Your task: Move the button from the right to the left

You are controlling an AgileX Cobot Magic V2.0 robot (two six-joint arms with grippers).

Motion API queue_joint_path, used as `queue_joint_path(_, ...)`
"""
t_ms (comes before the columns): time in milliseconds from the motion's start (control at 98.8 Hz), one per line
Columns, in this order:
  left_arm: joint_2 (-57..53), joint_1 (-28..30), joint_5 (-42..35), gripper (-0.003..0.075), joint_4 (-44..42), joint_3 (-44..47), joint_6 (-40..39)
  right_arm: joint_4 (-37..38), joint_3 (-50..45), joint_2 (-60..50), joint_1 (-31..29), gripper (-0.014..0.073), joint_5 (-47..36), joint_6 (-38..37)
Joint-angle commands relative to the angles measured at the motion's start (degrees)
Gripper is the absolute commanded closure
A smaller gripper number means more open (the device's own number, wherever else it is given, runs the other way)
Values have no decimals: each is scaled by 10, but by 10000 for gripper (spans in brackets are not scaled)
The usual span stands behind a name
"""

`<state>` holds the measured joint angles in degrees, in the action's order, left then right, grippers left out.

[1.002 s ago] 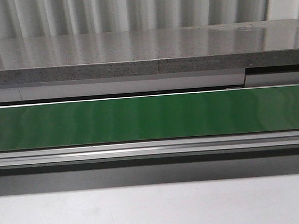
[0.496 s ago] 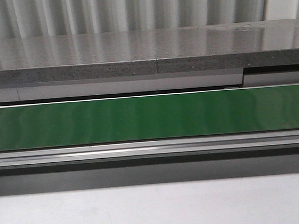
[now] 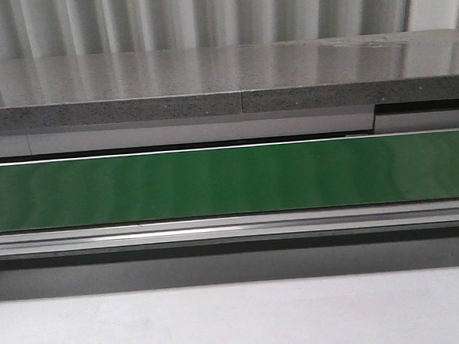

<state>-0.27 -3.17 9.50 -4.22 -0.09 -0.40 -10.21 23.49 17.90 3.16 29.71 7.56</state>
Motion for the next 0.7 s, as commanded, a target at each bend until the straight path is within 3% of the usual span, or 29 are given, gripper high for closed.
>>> queue_joint_path(0, -20, -2, -45, 740, 5, 14, -5, -6, 16, 4, 0, 659, -41, 2)
queue_joint_path(688, -20, -2, -45, 740, 5, 14, -5, -1, 14, 3, -2, 659, -53, 2)
